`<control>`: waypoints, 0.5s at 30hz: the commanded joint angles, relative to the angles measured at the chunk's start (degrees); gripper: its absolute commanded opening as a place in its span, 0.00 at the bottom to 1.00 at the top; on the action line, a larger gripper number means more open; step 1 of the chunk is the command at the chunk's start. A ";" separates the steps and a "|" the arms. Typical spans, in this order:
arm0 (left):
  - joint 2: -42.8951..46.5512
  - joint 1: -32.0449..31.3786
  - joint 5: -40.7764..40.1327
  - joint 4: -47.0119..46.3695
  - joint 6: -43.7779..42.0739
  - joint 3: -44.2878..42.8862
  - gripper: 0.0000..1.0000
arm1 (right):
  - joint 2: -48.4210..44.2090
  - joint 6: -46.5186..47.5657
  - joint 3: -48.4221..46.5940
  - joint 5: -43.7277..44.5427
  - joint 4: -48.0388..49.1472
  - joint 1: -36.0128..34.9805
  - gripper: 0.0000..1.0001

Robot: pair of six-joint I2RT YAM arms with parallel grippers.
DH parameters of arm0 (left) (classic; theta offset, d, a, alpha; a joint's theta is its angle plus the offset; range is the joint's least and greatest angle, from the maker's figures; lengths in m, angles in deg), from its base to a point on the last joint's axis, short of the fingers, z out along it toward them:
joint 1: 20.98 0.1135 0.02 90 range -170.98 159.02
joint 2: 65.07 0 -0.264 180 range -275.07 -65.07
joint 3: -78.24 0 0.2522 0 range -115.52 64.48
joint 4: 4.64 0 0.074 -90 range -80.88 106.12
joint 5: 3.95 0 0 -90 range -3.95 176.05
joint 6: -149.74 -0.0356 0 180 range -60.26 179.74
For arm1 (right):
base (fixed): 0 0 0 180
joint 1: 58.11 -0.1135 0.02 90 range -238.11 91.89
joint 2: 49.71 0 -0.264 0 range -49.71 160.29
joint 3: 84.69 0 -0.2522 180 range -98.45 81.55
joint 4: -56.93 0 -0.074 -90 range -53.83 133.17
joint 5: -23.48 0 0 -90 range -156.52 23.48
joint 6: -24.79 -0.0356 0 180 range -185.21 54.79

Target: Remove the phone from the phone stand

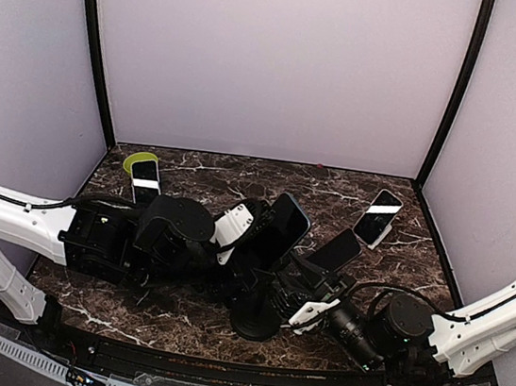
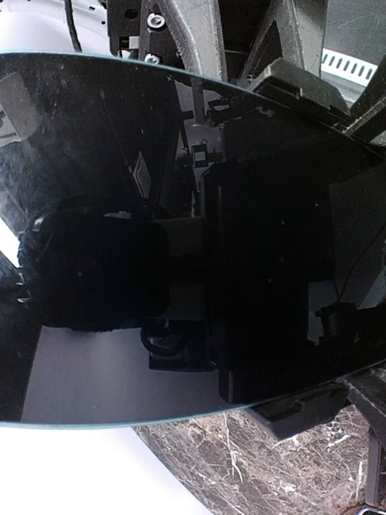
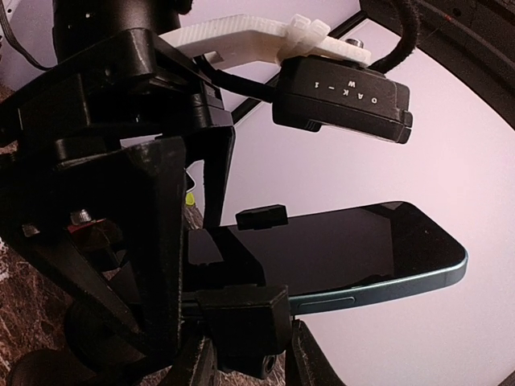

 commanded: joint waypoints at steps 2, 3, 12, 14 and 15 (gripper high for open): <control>1.48 1.04 -1.42 1.30 1.76 -0.68 0.77 | -1.96 -0.81 0.93 -1.16 2.32 -0.08 0.00; 1.75 1.44 -0.98 1.18 2.09 -0.50 0.74 | -2.18 -0.80 1.16 -1.06 2.17 -0.10 0.00; 4.76 3.67 3.00 -0.88 4.53 1.68 0.62 | -4.28 -1.19 3.26 -1.12 0.75 -0.09 0.00; 5.08 3.96 3.44 -1.20 4.79 2.07 0.62 | -4.54 -1.28 3.40 -1.16 0.58 -0.11 0.00; 5.29 4.16 3.88 -1.42 4.88 2.26 0.61 | -4.65 -1.32 3.47 -1.14 0.44 -0.11 0.00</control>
